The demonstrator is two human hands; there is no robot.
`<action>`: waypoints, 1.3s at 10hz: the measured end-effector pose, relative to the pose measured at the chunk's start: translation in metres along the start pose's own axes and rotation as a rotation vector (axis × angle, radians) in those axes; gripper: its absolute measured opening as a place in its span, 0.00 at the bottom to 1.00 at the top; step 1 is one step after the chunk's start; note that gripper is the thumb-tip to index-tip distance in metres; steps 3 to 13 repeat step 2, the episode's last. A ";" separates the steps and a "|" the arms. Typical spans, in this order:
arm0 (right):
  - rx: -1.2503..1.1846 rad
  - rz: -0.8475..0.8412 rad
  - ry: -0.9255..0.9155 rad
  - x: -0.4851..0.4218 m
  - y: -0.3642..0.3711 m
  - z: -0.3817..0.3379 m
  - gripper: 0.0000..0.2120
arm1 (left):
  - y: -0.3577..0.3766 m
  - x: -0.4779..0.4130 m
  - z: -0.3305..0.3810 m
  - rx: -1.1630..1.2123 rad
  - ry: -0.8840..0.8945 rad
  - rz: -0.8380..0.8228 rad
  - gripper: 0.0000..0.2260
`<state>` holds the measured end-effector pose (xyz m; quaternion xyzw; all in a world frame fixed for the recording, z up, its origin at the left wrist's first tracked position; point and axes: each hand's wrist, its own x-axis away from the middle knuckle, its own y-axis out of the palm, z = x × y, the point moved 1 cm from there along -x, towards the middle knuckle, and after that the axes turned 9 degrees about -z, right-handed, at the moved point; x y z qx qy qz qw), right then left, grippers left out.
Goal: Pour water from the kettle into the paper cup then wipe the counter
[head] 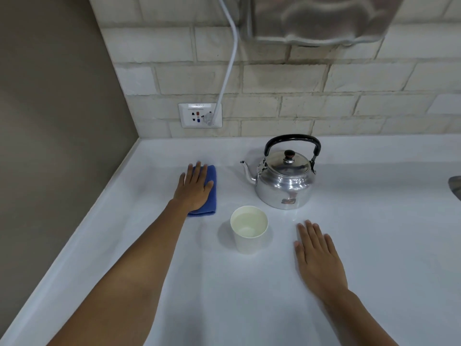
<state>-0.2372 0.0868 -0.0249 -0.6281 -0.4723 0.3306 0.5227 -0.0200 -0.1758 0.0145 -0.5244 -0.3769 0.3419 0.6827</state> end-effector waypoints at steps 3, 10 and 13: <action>-0.018 -0.010 -0.005 -0.001 -0.009 -0.001 0.24 | -0.046 0.012 0.002 0.007 -0.005 0.107 0.27; -0.018 -0.010 -0.005 -0.001 -0.009 -0.001 0.24 | -0.046 0.012 0.002 0.007 -0.005 0.107 0.27; -0.018 -0.010 -0.005 -0.001 -0.009 -0.001 0.24 | -0.046 0.012 0.002 0.007 -0.005 0.107 0.27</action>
